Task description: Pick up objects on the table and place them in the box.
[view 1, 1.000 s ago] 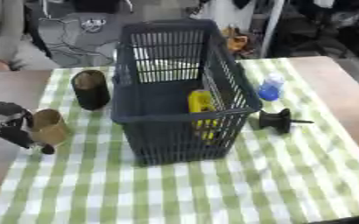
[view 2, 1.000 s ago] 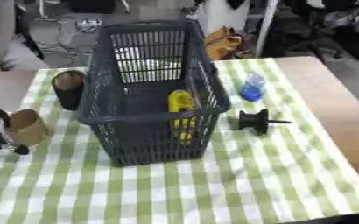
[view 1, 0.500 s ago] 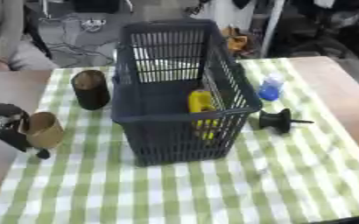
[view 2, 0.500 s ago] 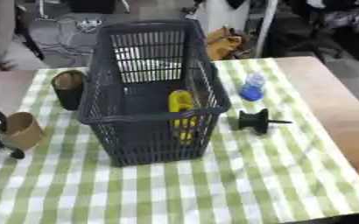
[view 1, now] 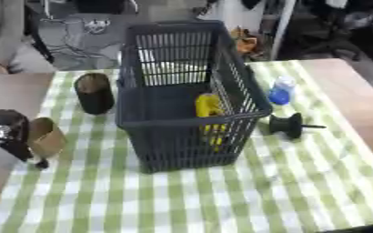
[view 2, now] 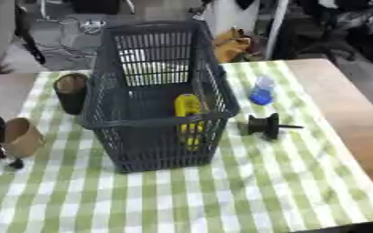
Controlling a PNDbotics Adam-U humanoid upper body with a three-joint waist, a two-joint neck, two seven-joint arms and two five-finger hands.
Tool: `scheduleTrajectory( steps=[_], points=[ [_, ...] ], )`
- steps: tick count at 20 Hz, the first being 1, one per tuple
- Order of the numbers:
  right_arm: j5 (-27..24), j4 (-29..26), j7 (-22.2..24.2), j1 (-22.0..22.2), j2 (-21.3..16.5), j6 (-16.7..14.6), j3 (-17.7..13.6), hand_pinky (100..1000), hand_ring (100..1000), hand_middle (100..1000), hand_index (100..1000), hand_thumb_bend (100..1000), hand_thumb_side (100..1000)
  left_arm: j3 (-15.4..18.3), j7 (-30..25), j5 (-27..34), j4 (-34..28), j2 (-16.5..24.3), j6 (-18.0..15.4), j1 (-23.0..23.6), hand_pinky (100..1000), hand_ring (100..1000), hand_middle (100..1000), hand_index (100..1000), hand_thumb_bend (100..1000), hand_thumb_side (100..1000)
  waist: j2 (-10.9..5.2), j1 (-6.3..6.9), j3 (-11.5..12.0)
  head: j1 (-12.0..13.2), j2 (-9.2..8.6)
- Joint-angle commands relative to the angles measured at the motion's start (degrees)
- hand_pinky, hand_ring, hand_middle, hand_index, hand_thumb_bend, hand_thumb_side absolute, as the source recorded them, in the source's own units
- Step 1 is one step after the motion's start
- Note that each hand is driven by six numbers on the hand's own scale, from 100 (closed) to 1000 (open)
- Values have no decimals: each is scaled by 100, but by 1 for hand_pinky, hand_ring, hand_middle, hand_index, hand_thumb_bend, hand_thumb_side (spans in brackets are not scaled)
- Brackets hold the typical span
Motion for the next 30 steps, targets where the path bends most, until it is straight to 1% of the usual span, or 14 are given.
scheduleTrajectory(
  steps=[1, 2, 5, 8, 11, 15, 19, 23, 30],
  points=[
    [-31, -35, 19, -51, -100, -14, -38, 614, 761, 741, 967, 116, 742, 43, 186, -54, 47, 46, 50, -58, 728, 606, 480, 509, 1000, 619, -30, -101, -6, -17, 26],
    [-31, -35, 19, -51, -99, -15, -38, 615, 762, 741, 967, 116, 742, 47, 260, -67, 60, 36, 72, -54, 726, 603, 482, 480, 1000, 643, -30, -102, -6, -19, 26],
    [-32, -35, 22, -50, -98, -15, -36, 615, 762, 741, 967, 115, 741, 56, 507, -89, 97, 9, 142, -46, 721, 598, 479, 444, 1000, 658, -28, -106, -4, -17, 26],
    [-34, -35, 21, -53, -99, -16, -37, 615, 762, 742, 967, 114, 742, 60, 746, -93, 141, -3, 192, -50, 717, 593, 482, 413, 1000, 662, -28, -110, -3, -21, 26],
    [-34, -34, 25, -50, -96, -16, -37, 615, 762, 742, 967, 113, 742, 68, 968, -81, 156, -9, 240, -59, 710, 590, 478, 352, 1000, 653, -28, -112, -2, -19, 26],
    [-33, -32, 23, -50, -95, -16, -40, 615, 762, 742, 967, 113, 742, 77, 1138, -23, 183, -6, 261, -77, 705, 590, 484, 325, 997, 662, -29, -112, 0, -25, 26],
    [-31, -30, 20, -46, -96, -16, -44, 615, 762, 742, 967, 113, 741, 108, 1166, 85, 191, -4, 267, -100, 695, 574, 458, 308, 977, 630, -30, -111, 0, -32, 26],
    [-32, -30, 18, -43, -96, -16, -46, 615, 762, 742, 967, 112, 742, 150, 1111, 296, 172, -4, 285, -118, 690, 566, 449, 304, 971, 617, -32, -111, 2, -39, 26],
    [-31, -24, 18, -35, -97, -16, -46, 615, 762, 742, 967, 113, 742, 188, 798, 639, -99, 84, 253, -255, 687, 561, 443, 302, 965, 608, -39, -110, 6, -44, 26]
  ],
)
